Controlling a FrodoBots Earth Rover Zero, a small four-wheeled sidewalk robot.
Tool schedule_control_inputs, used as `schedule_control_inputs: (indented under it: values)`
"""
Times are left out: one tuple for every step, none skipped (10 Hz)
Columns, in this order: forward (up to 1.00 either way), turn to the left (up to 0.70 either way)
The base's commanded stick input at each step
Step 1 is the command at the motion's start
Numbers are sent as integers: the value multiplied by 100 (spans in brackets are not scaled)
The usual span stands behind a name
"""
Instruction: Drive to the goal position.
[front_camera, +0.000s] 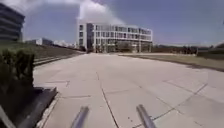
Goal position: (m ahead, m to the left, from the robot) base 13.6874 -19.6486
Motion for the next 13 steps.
schedule_control_inputs:
  values:
    - [70,0]
    - [70,0]
    - [70,0]
    - [70,0]
    - [70,0]
    - [70,0]
    - [70,0]
    - [70,0]
    - [70,0]
    - [70,0]
    - [70,0]
    - [70,0]
    - [70,0]
